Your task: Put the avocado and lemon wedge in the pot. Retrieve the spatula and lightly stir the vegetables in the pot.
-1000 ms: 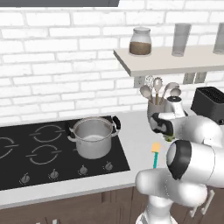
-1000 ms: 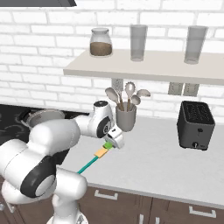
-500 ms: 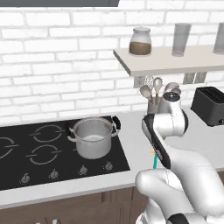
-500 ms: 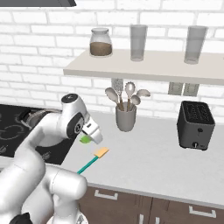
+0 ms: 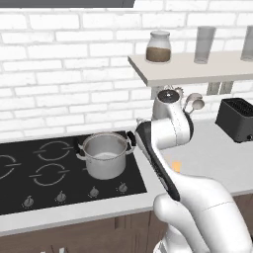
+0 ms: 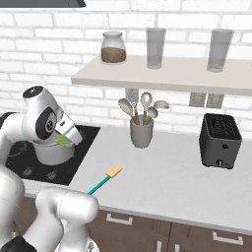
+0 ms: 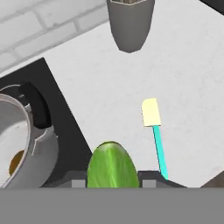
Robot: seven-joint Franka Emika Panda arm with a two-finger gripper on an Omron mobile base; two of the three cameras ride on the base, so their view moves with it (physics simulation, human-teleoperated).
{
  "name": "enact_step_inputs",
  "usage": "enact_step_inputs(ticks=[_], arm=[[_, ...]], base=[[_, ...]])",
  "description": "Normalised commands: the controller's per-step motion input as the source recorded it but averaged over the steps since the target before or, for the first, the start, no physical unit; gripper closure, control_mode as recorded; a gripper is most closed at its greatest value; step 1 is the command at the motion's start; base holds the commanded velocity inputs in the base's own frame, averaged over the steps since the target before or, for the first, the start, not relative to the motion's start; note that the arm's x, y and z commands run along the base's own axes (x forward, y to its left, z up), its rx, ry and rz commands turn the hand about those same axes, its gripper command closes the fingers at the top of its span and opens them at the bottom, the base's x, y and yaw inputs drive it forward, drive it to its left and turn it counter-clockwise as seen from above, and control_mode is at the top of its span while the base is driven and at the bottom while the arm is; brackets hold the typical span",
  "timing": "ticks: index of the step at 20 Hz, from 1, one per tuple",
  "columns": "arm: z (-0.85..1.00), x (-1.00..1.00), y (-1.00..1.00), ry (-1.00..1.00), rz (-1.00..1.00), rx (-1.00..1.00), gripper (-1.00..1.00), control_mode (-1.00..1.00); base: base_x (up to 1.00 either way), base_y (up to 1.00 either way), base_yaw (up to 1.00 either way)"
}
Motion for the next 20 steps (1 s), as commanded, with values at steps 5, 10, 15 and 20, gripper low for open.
enact_step_inputs(ticks=[5,10,15,20], arm=[[0.41,0.33,0.88,0.06,0.00,0.00,1.00,-1.00],[-0.12,0.54,0.72,0.09,0.00,0.00,1.00,-1.00],[-0.49,0.61,0.55,0.09,0.00,0.00,1.00,-1.00],[-0.71,0.51,0.42,0.14,0.00,0.00,1.00,-1.00]], base=[[0.00,0.00,0.00],[0.00,0.00,0.00],[0.00,0.00,0.00],[0.00,0.00,0.00]])
